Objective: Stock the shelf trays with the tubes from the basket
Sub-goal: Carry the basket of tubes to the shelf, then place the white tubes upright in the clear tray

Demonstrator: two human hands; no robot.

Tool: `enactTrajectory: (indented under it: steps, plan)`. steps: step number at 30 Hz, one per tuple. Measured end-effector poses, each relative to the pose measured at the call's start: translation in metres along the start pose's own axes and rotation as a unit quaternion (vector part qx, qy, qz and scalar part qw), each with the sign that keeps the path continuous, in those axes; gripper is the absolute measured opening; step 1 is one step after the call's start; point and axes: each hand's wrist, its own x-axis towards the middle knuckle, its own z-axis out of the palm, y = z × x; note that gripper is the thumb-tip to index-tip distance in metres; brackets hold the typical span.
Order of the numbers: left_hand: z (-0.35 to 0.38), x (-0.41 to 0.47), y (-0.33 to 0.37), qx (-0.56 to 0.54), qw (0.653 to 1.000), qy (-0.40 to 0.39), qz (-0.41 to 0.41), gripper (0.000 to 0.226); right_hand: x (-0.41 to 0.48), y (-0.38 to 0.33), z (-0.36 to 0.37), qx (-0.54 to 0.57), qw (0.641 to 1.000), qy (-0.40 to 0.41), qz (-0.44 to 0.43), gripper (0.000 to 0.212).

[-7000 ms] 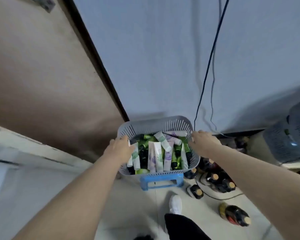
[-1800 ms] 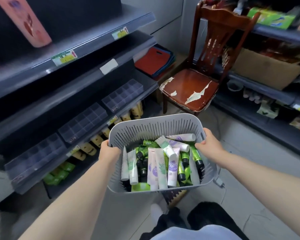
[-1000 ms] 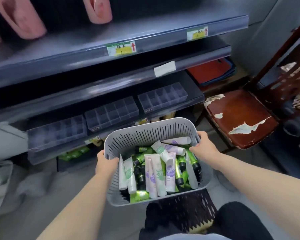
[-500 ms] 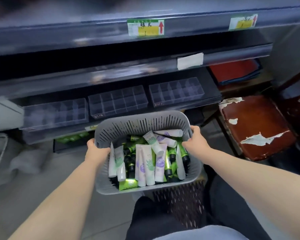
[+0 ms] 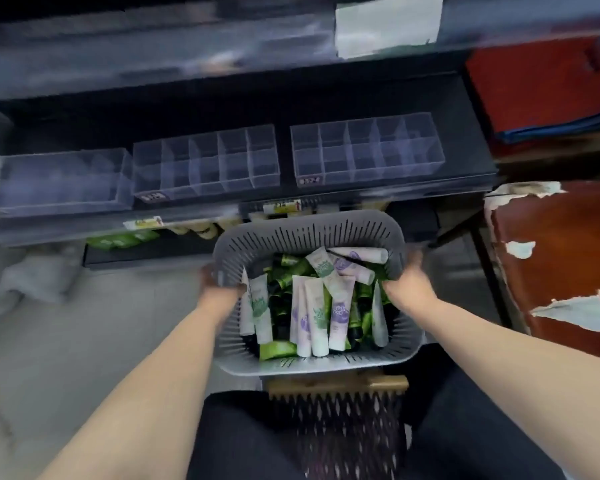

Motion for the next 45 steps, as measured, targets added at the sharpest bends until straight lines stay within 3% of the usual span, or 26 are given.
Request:
enactTrajectory:
  steps: [6,13,19,21,23,27,30,32,36,45]
  plan:
    - [0.060,0.047,-0.013,-0.024,0.999,-0.020,0.002,0.073,0.070,0.036,0.022,-0.007,1.000,0.022,-0.009,0.064]
    - [0.105,0.093,-0.020,-0.030,0.999,0.011,0.024,0.070,0.124,0.060,0.051,0.042,0.999,0.020,-0.007,0.058]
    - [0.132,0.122,-0.018,-0.056,0.993,0.091,0.048,0.059,0.149,0.060,0.062,0.005,0.999,0.042,-0.023,0.075]
    - [0.136,0.123,-0.017,0.011,0.992,0.108,0.056,0.064,0.151,0.063,0.070,-0.057,0.995,0.072,-0.037,0.085]
    - [0.140,0.122,-0.021,0.146,0.974,0.155,0.083,0.071,0.149,0.067,0.076,-0.142,0.981,0.117,-0.060,0.094]
    - [0.149,0.107,-0.033,0.273,0.921,0.214,0.176,0.079,0.147,0.086,0.083,-0.305,0.917,0.164,-0.197,0.083]
    - [0.160,0.093,-0.048,0.378,0.867,0.187,0.264,0.062,0.136,0.103,0.082,-0.351,0.886,0.145,-0.267,0.074]
    - [0.167,0.079,-0.052,0.381,0.856,0.149,0.317,0.052,0.128,0.110,0.085,-0.357,0.871,0.135,-0.309,0.069]
    - [0.173,0.066,-0.049,0.355,0.861,0.063,0.359,0.044,0.118,0.110,0.089,-0.329,0.877,0.099,-0.336,0.067]
    - [0.177,0.096,-0.023,0.303,0.861,0.042,0.406,0.030,0.151,0.073,0.087,-0.301,0.852,0.129,-0.407,0.044]
